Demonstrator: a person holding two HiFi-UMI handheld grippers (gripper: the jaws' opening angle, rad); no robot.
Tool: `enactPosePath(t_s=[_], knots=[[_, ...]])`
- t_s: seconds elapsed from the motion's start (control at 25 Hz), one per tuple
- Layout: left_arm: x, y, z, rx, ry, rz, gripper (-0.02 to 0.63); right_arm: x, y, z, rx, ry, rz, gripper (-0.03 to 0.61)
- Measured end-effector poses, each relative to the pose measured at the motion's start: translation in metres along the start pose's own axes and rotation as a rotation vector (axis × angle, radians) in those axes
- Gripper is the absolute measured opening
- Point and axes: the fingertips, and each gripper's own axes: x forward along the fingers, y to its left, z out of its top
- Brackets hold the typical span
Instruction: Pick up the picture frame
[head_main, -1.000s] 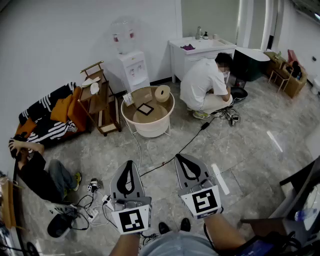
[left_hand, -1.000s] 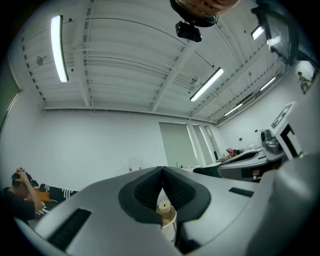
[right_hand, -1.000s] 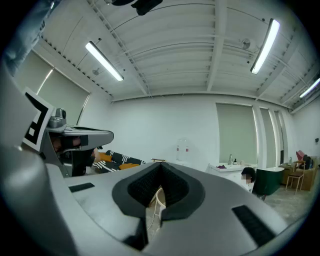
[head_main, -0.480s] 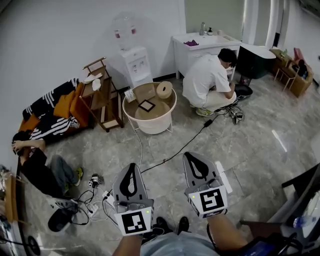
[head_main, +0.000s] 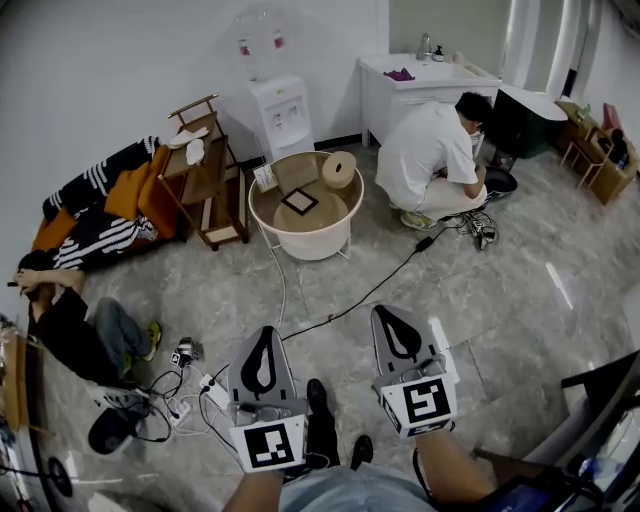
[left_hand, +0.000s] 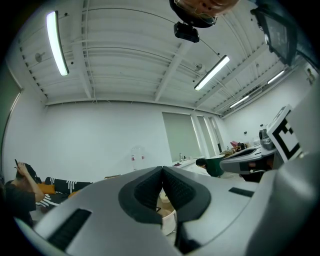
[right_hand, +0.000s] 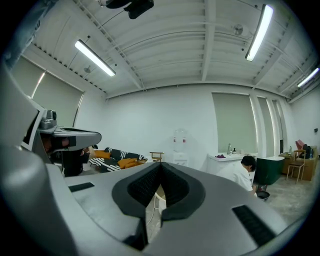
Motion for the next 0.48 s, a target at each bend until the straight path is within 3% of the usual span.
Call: enactPosePath(t_s=[0.48], knots=[[0.177,0.113,-0.024,-0.009,-0.009,-0.020,0.015,0.213,-0.009,0.025,-0.024,0.002,0.007,0.014]])
